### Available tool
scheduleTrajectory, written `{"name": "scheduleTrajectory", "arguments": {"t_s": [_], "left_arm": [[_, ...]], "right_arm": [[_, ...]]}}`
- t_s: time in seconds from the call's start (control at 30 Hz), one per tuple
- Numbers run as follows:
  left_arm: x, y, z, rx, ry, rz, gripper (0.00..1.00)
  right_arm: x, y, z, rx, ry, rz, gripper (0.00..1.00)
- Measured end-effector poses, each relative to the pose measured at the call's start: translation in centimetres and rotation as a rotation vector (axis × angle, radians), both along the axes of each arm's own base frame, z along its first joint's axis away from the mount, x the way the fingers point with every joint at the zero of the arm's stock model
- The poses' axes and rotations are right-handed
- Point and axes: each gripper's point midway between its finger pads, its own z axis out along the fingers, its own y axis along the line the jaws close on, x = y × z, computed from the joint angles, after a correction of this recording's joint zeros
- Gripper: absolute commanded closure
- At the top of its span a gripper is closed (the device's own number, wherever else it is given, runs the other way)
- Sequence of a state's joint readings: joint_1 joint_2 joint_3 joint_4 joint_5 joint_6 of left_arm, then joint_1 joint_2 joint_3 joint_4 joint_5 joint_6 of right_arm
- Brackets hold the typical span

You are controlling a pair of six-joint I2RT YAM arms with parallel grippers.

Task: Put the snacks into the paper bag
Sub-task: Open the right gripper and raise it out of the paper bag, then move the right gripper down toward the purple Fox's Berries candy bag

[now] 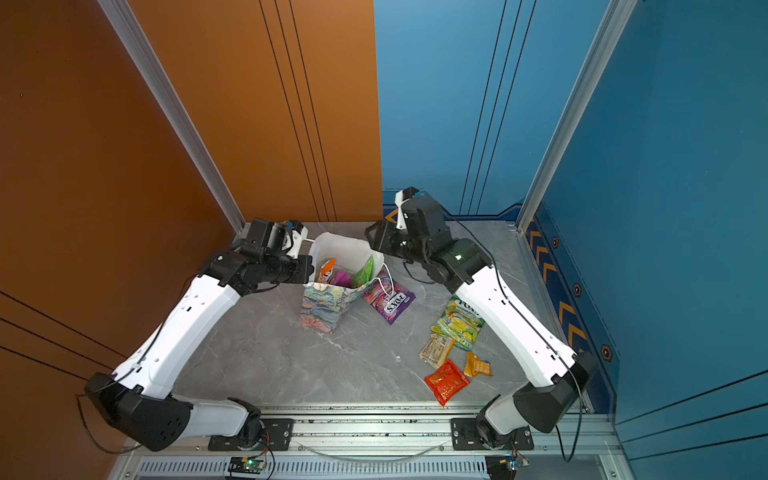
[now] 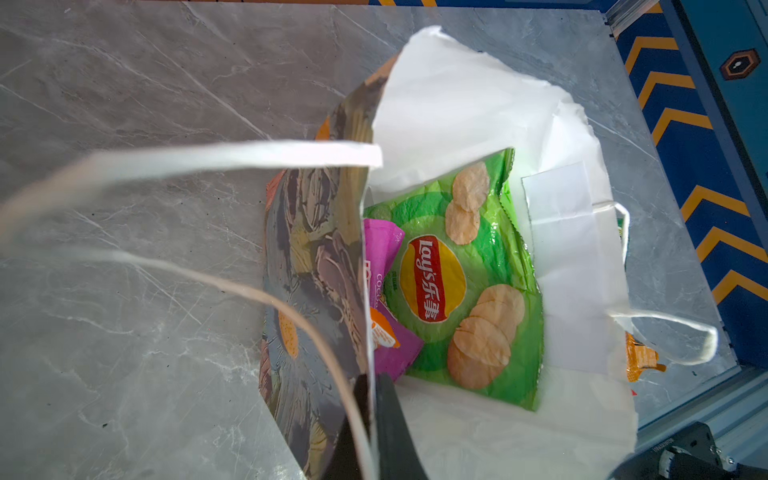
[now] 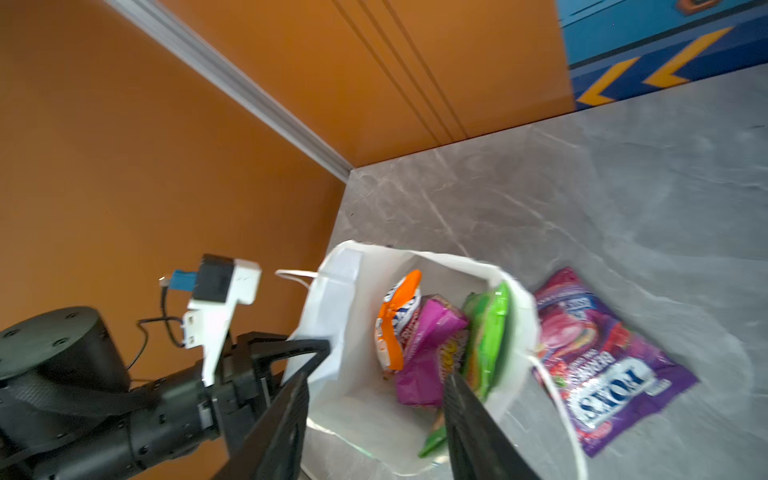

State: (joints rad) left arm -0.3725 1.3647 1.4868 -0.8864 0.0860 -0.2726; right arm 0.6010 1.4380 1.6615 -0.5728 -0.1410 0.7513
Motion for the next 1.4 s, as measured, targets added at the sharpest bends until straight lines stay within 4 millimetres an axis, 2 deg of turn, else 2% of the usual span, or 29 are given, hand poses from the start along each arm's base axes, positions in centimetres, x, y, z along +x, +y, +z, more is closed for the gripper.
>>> {"name": "scheduleTrajectory", "arguments": {"t_s": [0.13, 0.23, 0.4, 0.47, 0.57, 0.63, 0.83, 0.9, 1.13, 1.27, 1.4], "left_arm": [[0.1, 0.3, 0.0, -0.001, 0.001, 0.008, 0.94], [0.2, 0.4, 0.0, -0.008, 0.004, 0.011, 0.94], [0.2, 0.5, 0.0, -0.017, 0.007, 0.011, 0.94], [0.2, 0.5, 0.0, -0.017, 0.007, 0.011, 0.94], [0.2, 0.5, 0.0, -0.017, 0.007, 0.011, 0.94], [0.2, 0.5, 0.0, -0.016, 0.007, 0.011, 0.92], [0.8, 0.4, 0.7, -0.03, -0.03, 0.013, 0.91], [0.9, 0.3, 0.8, -0.032, -0.036, 0.013, 0.91], [1.1, 0.3, 1.0, -0.036, -0.047, 0.012, 0.91], [1.1, 0.3, 1.0, -0.036, -0.047, 0.013, 0.92], [1.1, 0.3, 1.0, -0.036, -0.047, 0.012, 0.92]], "right_arm": [[0.9, -4.7, -3.0, 0.005, 0.047, -0.119, 0.45], [0.5, -7.4, -5.4, 0.036, 0.084, -0.2, 0.44], [0.0, -12.0, -9.2, 0.069, 0.155, -0.344, 0.37], [0.2, -13.5, -10.5, 0.061, 0.183, -0.391, 0.34], [0.2, -15.5, -13.4, 0.034, 0.246, -0.453, 0.32], [0.0, -16.0, -15.4, 0.031, 0.302, -0.469, 0.3], [-1.0, -14.4, -22.9, 0.079, 0.533, -0.452, 0.27], [-1.3, -13.8, -24.9, 0.067, 0.592, -0.454, 0.26], [-1.3, -9.9, -29.4, -0.007, 0.7, -0.384, 0.25], [-0.8, -6.7, -31.8, -0.073, 0.75, -0.317, 0.26], [0.3, -3.7, -32.5, -0.121, 0.747, -0.245, 0.28]]}}
